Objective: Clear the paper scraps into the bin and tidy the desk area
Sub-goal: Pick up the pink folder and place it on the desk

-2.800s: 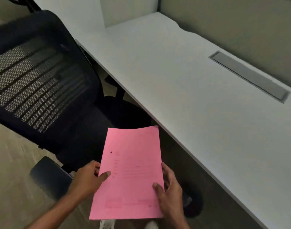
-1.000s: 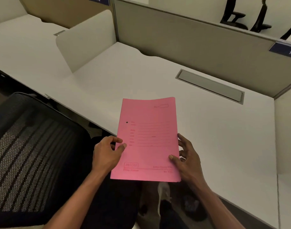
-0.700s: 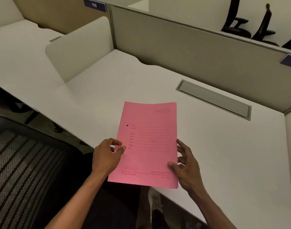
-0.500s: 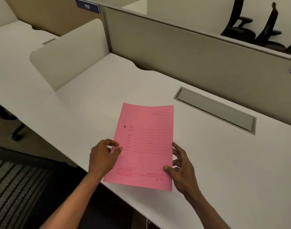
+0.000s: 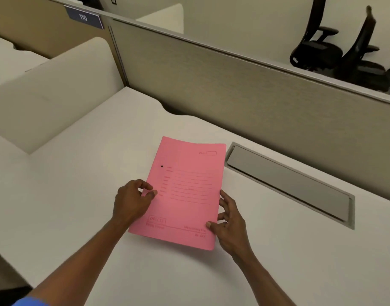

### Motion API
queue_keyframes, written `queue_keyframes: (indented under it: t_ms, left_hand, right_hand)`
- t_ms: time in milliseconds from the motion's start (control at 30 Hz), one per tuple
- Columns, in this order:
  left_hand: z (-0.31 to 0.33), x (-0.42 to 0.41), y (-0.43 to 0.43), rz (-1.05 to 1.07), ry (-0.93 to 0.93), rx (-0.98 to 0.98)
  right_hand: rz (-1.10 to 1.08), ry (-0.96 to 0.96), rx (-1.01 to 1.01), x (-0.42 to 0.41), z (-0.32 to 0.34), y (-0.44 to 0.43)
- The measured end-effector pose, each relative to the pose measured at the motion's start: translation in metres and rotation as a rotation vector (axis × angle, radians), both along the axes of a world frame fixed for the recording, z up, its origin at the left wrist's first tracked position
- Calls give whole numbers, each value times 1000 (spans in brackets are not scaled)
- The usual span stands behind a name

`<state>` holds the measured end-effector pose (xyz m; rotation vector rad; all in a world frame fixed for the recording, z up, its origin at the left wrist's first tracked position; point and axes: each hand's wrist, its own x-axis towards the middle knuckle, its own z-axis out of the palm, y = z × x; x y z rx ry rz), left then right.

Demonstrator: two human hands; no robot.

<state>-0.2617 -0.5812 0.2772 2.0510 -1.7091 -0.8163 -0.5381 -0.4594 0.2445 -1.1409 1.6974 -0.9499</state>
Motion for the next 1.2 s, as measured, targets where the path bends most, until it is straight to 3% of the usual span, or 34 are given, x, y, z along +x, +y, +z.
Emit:
queue_keyframes:
  t_ms: [500, 933, 1200]
  left_hand:
    - [-41, -66, -164, -141, -144, -27]
    - [-64, -74, -186, -312, -305, 3]
    - [-63, -77, -190, -332, -346, 4]
  right_hand:
    - [-110, -17, 38, -20, -52, -132]
    - [-154, 316, 110, 5, -53, -162]
    - [-142, 426, 139, 14, -48, -163]
